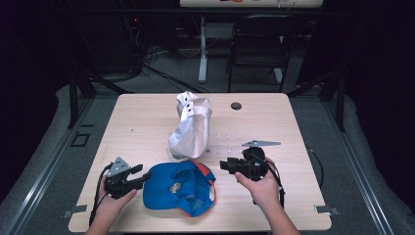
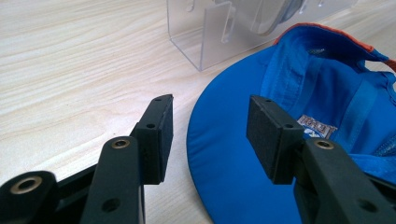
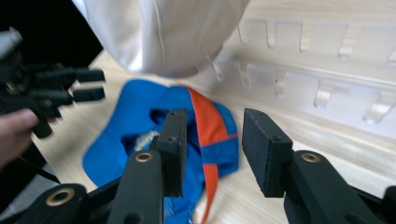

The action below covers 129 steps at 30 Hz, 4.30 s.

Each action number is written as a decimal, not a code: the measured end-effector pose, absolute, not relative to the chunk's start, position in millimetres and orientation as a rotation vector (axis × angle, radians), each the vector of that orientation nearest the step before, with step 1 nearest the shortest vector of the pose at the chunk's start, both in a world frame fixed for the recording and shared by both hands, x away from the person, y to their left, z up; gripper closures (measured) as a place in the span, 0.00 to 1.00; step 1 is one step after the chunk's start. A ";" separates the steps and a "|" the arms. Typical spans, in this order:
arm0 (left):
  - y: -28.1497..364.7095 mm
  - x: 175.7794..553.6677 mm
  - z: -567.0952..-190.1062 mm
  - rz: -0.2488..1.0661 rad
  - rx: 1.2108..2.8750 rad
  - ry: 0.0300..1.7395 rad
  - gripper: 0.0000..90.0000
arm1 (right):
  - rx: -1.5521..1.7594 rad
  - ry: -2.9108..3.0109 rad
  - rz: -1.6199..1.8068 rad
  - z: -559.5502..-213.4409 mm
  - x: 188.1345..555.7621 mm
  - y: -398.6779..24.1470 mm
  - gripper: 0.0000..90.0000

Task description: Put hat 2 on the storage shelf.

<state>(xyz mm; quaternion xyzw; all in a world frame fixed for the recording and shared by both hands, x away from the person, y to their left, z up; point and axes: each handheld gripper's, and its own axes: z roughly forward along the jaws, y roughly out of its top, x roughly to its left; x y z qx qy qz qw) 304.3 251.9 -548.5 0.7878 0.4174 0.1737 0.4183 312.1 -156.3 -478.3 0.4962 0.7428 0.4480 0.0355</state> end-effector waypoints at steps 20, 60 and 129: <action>269.6 285.6 -554.4 0.463 1.959 1.124 0.57 | 1.563 2.433 1.346 -546.2 299.4 -137.7 0.64; 278.0 278.6 -554.7 0.476 1.957 1.152 0.57 | 1.701 2.532 1.479 -559.3 305.6 -130.7 0.86; 278.5 279.4 -555.9 0.479 1.953 1.149 0.57 | 1.601 2.553 1.804 -476.1 315.4 -122.4 0.88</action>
